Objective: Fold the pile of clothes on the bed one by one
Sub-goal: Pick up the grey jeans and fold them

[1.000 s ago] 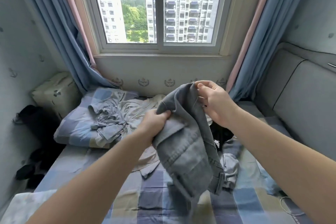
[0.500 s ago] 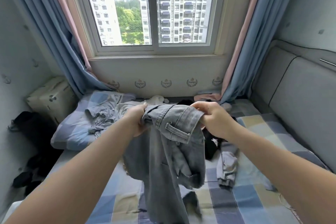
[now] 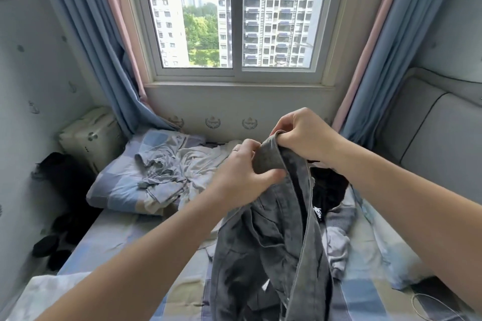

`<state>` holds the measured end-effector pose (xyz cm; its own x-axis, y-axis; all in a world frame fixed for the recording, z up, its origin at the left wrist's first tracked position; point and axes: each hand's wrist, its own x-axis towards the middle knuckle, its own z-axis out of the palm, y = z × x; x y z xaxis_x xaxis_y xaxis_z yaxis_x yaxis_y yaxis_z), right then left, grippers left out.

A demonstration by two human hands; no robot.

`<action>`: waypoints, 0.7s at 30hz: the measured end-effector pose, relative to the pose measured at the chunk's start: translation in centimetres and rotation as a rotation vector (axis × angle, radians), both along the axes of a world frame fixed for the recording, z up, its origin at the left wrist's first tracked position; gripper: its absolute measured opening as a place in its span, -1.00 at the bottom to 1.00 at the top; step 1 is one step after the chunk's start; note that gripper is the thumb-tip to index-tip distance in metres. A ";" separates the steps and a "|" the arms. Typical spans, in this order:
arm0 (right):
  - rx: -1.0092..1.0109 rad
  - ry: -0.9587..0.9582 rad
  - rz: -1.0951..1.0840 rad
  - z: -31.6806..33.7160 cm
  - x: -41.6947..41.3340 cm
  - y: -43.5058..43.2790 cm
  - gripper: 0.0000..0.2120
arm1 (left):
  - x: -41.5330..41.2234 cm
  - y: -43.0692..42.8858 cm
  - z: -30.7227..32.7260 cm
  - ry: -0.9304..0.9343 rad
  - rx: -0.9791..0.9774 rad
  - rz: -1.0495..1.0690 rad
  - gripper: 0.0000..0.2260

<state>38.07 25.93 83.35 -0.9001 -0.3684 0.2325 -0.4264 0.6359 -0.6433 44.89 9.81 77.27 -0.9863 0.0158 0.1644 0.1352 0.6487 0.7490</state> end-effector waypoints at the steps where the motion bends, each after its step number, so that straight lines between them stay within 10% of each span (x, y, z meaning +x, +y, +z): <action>1: 0.006 0.001 -0.011 0.1 -0.1 0.1 -0.84 | 0.3 0.5 0.0 -0.025 0.015 -0.026 -0.43; 15: 0.264 0.173 -0.125 -2.1 -0.5 2.5 -0.92 | -4.0 -0.7 0.2 0.209 -0.470 0.217 -0.90; 21: 0.199 -0.279 -0.069 -9.3 -0.5 1.4 -0.91 | -5.7 -1.0 2.0 0.094 0.014 0.237 -0.80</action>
<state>37.57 27.34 74.09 -0.9432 -0.3181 -0.0963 -0.2033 0.7815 -0.5899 39.17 8.80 79.28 -0.9425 -0.2173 0.2540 0.0497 0.6603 0.7494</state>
